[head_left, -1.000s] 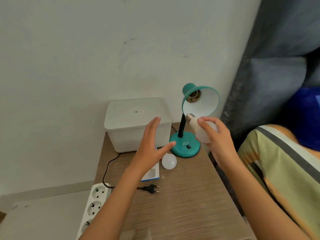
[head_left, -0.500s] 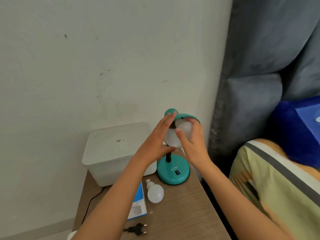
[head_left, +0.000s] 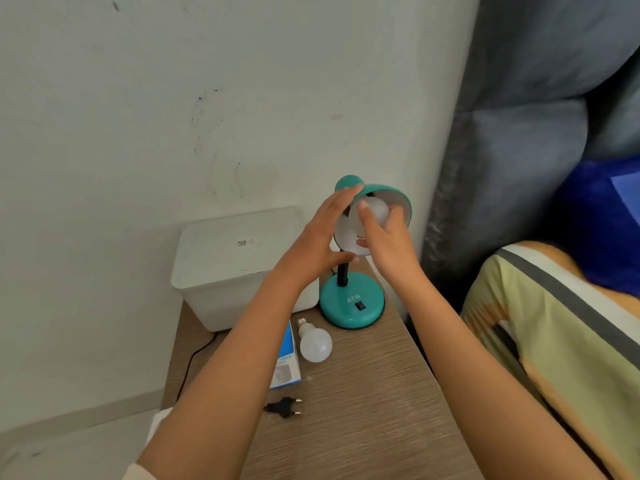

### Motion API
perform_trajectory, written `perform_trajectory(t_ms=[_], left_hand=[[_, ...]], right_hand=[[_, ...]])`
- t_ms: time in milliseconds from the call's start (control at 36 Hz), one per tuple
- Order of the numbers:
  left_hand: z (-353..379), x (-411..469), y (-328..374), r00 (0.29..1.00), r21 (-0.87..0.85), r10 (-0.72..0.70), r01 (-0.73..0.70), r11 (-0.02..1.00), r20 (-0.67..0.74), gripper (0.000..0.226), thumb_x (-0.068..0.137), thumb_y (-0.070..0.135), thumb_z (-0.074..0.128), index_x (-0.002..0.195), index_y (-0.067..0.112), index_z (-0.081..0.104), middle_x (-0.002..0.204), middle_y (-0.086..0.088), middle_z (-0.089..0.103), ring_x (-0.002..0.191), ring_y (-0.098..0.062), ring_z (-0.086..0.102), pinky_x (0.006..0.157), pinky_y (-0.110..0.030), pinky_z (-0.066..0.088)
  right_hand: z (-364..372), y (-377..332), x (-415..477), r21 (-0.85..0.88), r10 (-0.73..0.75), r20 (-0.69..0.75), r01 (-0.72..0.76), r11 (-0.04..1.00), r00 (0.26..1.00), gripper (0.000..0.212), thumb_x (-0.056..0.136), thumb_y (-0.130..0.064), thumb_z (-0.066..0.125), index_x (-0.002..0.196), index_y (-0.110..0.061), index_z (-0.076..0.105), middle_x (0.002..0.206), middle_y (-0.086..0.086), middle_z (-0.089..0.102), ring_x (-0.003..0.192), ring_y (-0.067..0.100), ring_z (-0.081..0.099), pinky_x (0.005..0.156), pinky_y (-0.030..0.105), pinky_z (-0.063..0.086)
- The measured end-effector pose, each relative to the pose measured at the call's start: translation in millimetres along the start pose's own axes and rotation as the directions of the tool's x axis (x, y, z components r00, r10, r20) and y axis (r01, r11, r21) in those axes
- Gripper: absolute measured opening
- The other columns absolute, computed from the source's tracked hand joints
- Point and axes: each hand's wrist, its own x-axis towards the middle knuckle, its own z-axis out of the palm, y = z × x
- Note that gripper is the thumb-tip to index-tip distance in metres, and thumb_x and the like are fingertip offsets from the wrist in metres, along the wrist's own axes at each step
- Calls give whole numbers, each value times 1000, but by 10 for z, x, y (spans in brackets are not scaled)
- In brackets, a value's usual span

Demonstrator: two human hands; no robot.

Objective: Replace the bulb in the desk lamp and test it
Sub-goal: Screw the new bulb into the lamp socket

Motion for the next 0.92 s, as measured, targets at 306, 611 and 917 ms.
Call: perform_trajectory(t_ms=[306, 611, 917], left_hand=[[-7, -5, -3, 1000, -21, -8, 8, 1000, 2, 104, 65, 5, 82, 140, 40, 19, 143, 15, 26, 129, 5, 26, 102, 0, 20], [-9, -18, -4, 1000, -33, -14, 13, 999, -6, 103, 66, 6, 82, 137, 44, 16, 141, 16, 26, 126, 8, 25, 101, 1, 21], [-19, -21, -5, 1000, -52, -21, 20, 998, -12, 103, 66, 5, 82, 138, 42, 18, 141, 16, 28, 126, 7, 28, 102, -2, 24]], right_hand=[[-45, -61, -27, 0, 45, -45, -45, 999, 998, 55, 83, -43, 61, 125, -11, 43, 113, 2, 57, 89, 12, 64, 83, 36, 56], [-5, -26, -55, -118, -17, -42, 12, 993, 999, 62, 77, -37, 68, 125, -10, 41, 121, 8, 52, 108, 21, 55, 90, 37, 51], [-30, -4, -14, 8, 110, 5, -110, 994, 994, 48, 80, -46, 63, 112, -13, 49, 114, 5, 61, 93, 17, 67, 86, 36, 56]])
